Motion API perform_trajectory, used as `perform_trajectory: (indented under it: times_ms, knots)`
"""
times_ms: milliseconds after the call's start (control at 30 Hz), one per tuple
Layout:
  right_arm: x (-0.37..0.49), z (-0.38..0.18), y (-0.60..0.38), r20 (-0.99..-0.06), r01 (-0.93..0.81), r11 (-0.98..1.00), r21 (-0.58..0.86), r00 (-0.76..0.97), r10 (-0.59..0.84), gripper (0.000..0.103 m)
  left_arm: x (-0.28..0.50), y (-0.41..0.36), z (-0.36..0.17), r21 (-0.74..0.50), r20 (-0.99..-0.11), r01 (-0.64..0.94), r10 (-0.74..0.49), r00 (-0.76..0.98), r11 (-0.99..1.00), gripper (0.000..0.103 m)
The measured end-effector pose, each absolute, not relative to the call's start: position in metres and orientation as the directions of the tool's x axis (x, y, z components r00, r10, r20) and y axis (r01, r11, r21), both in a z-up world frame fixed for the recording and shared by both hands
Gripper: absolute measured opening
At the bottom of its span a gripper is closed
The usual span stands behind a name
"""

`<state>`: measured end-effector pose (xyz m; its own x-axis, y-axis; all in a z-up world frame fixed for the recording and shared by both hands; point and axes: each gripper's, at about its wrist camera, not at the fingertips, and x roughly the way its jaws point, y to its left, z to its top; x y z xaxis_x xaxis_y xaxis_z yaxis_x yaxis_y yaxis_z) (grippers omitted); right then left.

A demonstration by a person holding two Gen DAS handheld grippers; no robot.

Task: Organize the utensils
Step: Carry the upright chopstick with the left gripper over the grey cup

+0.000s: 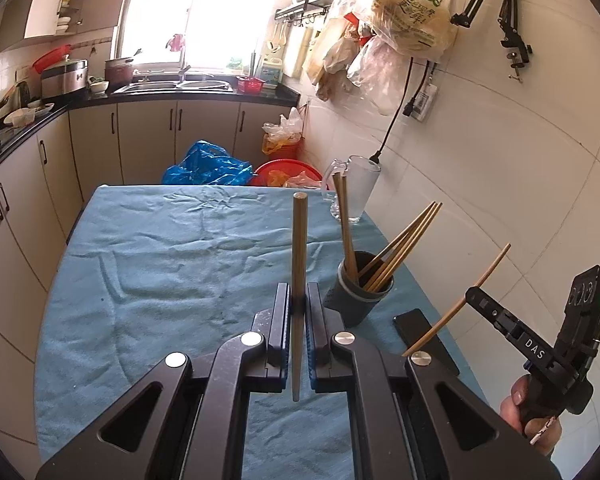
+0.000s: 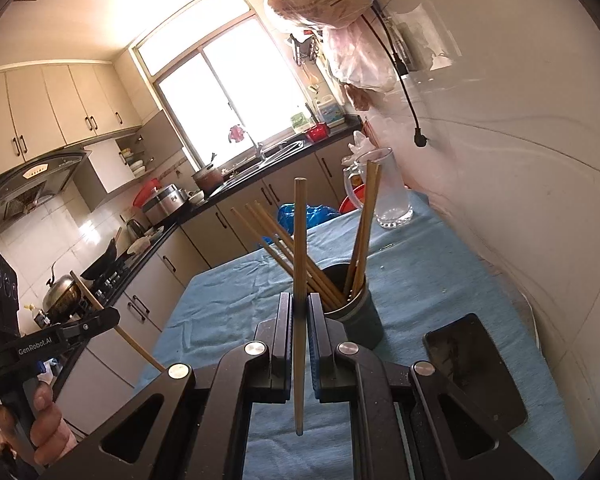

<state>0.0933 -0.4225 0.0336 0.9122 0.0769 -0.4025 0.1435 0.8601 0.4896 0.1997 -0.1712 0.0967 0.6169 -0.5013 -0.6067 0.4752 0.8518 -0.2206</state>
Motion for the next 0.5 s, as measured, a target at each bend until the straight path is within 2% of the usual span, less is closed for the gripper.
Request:
perform_trajectory:
  times_ms: [500]
  knots:
    - [0.095,0.041,-0.445,-0.412,0.192,0.869,0.455,0.911,0.014,0.008,0.201,-0.220,0.114,-0.175,-0.595,0.534,-0.521,0.612,0.827,0.006]
